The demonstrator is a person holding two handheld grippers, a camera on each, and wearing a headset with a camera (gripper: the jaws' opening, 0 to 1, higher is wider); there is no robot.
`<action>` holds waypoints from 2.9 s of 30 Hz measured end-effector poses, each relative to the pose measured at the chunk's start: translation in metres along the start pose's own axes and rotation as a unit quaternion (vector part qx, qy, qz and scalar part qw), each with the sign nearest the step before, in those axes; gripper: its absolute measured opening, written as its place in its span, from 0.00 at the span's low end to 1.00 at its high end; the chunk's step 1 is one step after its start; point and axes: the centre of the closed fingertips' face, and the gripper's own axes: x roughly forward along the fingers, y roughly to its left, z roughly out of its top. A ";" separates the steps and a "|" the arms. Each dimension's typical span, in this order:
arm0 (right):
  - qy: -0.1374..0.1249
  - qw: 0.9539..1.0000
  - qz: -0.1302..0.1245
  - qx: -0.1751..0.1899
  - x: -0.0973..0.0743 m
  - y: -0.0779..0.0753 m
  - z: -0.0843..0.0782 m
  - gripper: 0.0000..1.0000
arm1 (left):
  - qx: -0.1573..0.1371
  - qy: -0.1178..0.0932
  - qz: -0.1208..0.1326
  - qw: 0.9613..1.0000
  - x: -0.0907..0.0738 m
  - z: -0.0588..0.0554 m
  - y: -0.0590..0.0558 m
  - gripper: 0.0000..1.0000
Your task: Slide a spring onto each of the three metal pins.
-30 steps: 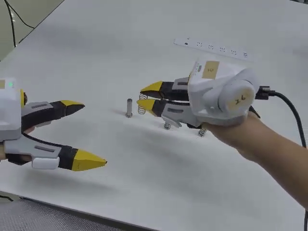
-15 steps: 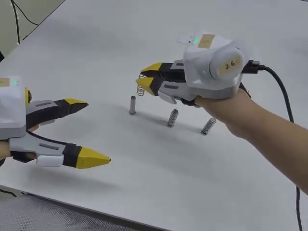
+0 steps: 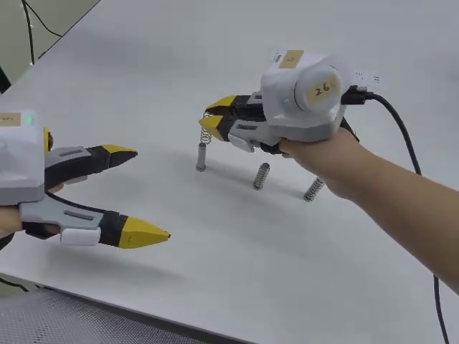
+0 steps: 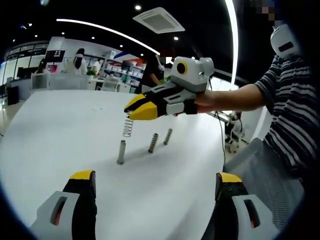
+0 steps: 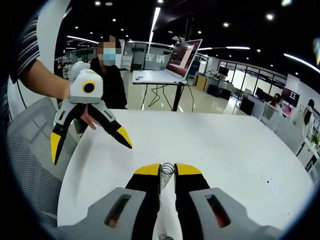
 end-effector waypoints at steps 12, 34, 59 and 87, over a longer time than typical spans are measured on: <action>0.002 1.000 0.004 0.008 0.004 0.005 -0.003 0.07 | -0.003 0.003 0.000 1.000 0.000 -0.003 0.000 0.95; 0.023 1.000 0.012 -0.005 0.017 0.005 -0.017 0.08 | -0.005 0.002 0.004 1.000 -0.001 -0.004 0.002 0.95; 0.084 0.996 0.031 -0.023 0.039 0.018 -0.058 0.08 | -0.003 0.004 0.003 1.000 0.001 -0.004 0.003 0.94; 0.018 0.997 0.009 0.073 -0.003 0.025 -0.036 0.40 | 0.008 -0.006 0.004 1.000 0.006 0.017 0.001 0.96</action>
